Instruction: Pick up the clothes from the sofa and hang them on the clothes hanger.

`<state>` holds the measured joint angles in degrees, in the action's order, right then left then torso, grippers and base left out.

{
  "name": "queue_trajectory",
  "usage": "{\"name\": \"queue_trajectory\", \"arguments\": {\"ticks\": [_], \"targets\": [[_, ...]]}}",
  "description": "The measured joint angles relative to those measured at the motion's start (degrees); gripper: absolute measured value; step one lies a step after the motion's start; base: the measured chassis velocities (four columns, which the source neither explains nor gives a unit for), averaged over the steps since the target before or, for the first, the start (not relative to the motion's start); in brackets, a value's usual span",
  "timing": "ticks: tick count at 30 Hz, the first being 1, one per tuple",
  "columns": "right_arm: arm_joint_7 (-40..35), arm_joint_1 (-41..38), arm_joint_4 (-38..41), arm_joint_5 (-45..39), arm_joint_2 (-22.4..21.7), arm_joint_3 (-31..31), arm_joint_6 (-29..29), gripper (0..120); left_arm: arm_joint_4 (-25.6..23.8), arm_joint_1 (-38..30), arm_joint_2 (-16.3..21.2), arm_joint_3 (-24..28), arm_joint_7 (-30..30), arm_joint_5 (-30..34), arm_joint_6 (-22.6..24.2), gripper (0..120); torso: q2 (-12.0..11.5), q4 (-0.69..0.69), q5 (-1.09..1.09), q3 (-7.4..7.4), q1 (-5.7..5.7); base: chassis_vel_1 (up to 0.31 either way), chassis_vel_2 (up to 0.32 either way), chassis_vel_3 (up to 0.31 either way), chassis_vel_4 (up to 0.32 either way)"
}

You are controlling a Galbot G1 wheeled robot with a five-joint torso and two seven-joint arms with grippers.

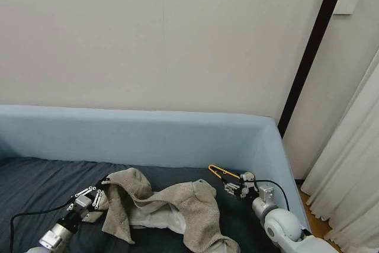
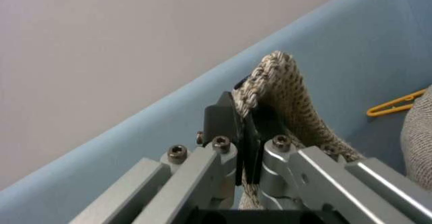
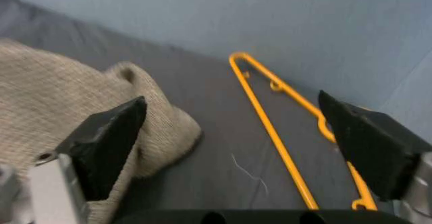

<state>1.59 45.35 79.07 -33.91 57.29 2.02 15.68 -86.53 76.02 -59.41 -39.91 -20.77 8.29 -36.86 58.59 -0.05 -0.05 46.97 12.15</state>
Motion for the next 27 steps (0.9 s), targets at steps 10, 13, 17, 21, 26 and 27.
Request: {"name": "queue_trajectory", "arguments": {"ticks": [10, 13, 17, 21, 26, 27], "targets": [[10.2, -12.8, -22.6, 4.8, 5.4, -1.1, 7.2, 100, -1.0, -0.5, -0.4, 0.5, 0.0, -0.4, -0.7, 0, 0.0, -0.01, 0.01, 0.0, 0.0, 0.0, 0.0, 0.0, 0.0], [11.9, -15.1, -28.7, 8.4, 6.8, -1.5, 8.0, 100, -1.2, -0.7, -0.9, 0.7, 0.3, -0.6, -0.7, 0, 0.0, -0.04, 0.0, 0.0, 0.0, 0.0, 0.0, 0.0, 0.0], [13.6, -18.4, -38.0, 14.9, 9.4, -2.7, 6.8, 100, -1.8, -0.6, -1.9, 0.5, 0.9, -1.0, -0.8, 0, 0.0, -0.04, 0.0, 0.0, 0.0, 0.0, 0.0, 0.0, 0.0], [13.5, -19.8, -42.4, 16.6, 10.9, -4.2, 6.1, 100, -2.1, -0.5, -2.4, 0.4, 1.0, -1.1, -1.0, 0, 0.0, 0.0, 0.0, 0.0, 0.0, 0.0, 0.0, 0.0, 0.0], [12.2, -21.0, -45.6, 16.8, 12.0, -4.9, 4.8, 100, -2.6, -0.2, -2.9, 0.2, 1.2, -1.2, -1.3, 0, 0.0, -0.02, 0.01, -0.01, 0.0, 0.0, 0.0, 0.0, 0.0], [11.6, -21.5, -46.5, 16.7, 12.5, -5.1, 4.4, 100, -2.8, 0.0, -3.0, 0.1, 1.3, -1.2, -1.4, 0, 0.0, -0.01, 0.02, -0.01, 0.0, 0.0, 0.0, 0.0, 0.0]]}}
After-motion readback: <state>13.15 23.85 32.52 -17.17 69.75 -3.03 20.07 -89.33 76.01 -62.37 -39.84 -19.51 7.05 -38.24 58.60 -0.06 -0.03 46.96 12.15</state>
